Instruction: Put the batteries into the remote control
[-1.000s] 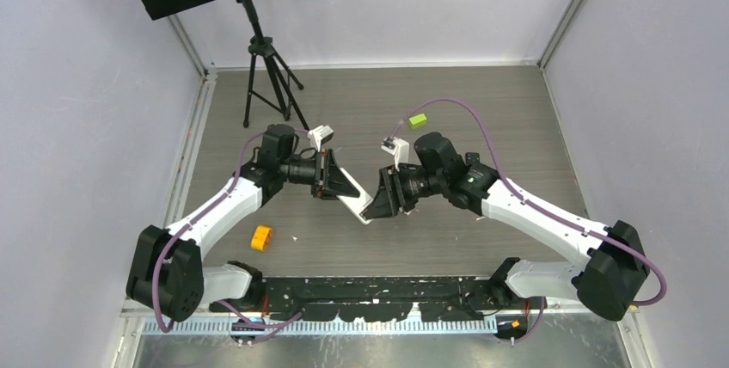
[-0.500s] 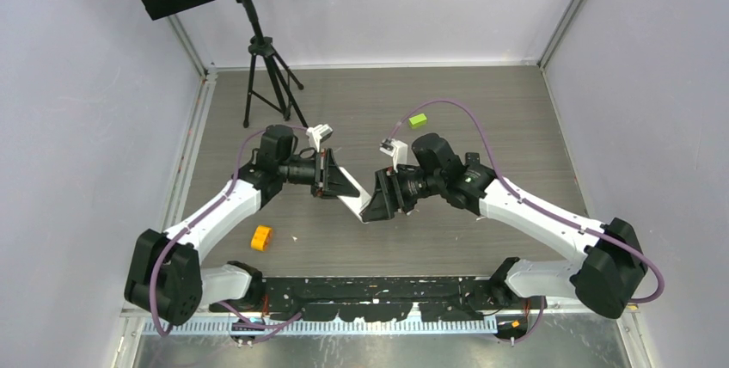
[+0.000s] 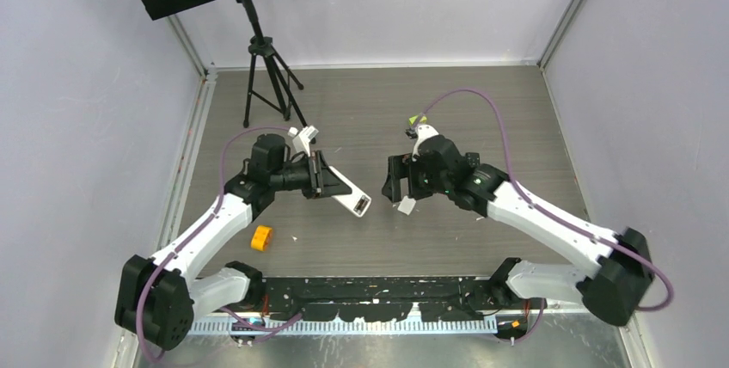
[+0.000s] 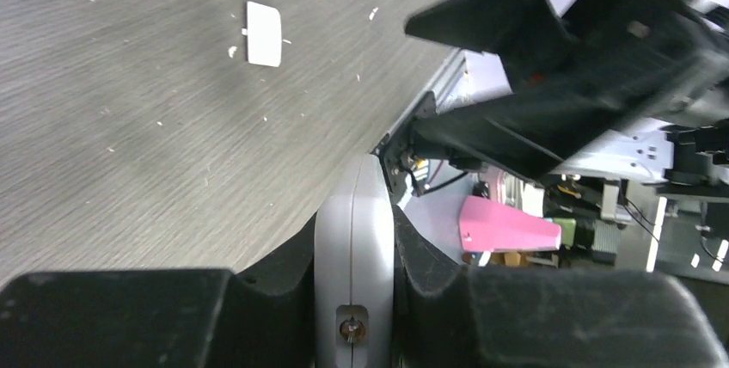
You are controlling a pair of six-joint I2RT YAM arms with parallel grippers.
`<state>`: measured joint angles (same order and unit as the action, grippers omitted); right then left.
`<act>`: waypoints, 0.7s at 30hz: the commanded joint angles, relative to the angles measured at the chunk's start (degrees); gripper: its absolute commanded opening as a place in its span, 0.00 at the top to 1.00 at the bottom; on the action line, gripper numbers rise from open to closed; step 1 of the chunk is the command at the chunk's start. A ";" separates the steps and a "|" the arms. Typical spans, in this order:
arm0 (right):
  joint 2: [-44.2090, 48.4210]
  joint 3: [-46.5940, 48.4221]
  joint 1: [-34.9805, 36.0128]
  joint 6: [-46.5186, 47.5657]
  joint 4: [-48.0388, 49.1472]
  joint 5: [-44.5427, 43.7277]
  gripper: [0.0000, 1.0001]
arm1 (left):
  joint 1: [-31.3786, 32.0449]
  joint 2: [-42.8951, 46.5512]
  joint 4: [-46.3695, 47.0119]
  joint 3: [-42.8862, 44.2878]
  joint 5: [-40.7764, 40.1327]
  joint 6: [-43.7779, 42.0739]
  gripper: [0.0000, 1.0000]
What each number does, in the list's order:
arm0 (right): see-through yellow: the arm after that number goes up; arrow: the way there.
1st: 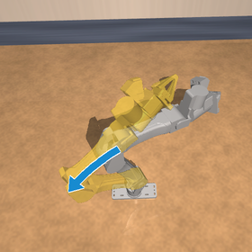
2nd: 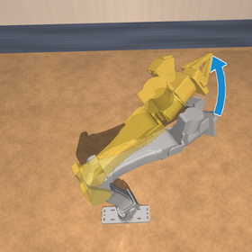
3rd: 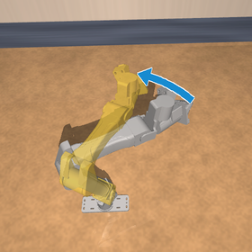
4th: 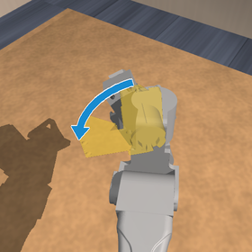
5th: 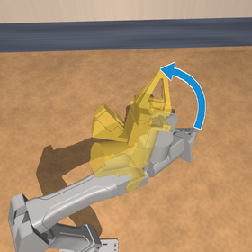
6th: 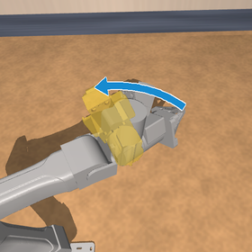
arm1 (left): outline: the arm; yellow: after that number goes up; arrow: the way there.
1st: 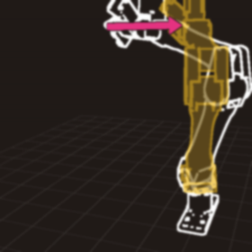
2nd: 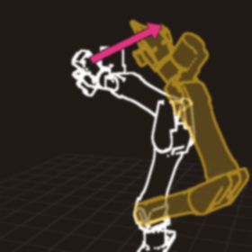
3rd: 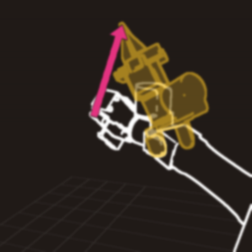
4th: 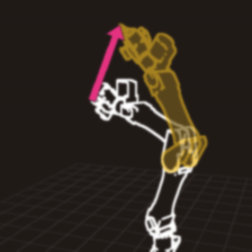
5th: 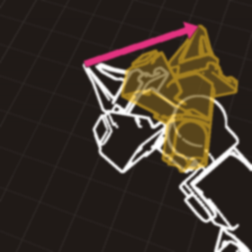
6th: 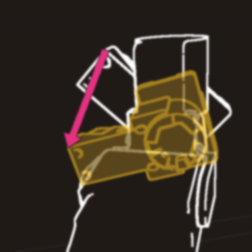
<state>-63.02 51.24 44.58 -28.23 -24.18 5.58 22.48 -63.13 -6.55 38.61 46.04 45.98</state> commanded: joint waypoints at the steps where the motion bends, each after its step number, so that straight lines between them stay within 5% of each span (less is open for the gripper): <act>1: -11.02 4.45 -0.72 7.02 -7.25 -21.63 0.06 | -0.24 3.28 -4.55 0.28 -6.29 -2.95 1.00; 4: -17.88 7.61 -0.77 12.74 -8.41 -20.30 0.00 | -0.24 3.61 -7.58 0.71 -7.93 -3.96 1.00; 21: -33.65 12.30 -2.78 38.15 -15.65 -4.58 0.04 | -0.33 0.29 -7.13 0.85 -7.28 -3.39 1.00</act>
<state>-95.31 61.67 42.83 3.09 -38.13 -3.97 22.46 -62.11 -15.18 38.61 37.87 43.00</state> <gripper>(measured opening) 0.979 0.224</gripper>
